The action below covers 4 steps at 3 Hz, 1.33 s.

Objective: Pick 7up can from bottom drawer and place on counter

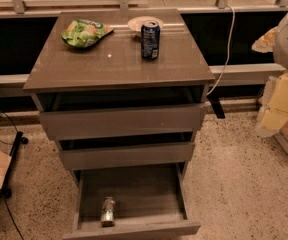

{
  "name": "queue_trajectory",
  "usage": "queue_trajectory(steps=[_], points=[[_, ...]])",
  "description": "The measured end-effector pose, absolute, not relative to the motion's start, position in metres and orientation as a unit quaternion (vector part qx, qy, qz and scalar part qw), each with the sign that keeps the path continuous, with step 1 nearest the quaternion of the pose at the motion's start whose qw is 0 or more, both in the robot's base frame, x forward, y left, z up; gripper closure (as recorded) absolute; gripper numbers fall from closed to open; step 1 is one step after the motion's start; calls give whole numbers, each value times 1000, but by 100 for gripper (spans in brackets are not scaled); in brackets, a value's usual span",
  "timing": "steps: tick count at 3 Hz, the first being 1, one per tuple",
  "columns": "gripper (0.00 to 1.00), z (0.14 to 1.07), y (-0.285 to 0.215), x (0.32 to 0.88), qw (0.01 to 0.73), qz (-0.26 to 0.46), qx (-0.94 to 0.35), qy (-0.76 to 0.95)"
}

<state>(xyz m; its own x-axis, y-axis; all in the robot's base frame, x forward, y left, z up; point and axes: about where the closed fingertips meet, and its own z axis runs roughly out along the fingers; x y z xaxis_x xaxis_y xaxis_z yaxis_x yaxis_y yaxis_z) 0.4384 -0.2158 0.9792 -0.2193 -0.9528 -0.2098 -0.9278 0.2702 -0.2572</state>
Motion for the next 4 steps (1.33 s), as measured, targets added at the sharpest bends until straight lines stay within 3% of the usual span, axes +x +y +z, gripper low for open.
queue_trajectory(steps=[4], points=[[0, 920, -177, 463, 222, 2, -666, 712]])
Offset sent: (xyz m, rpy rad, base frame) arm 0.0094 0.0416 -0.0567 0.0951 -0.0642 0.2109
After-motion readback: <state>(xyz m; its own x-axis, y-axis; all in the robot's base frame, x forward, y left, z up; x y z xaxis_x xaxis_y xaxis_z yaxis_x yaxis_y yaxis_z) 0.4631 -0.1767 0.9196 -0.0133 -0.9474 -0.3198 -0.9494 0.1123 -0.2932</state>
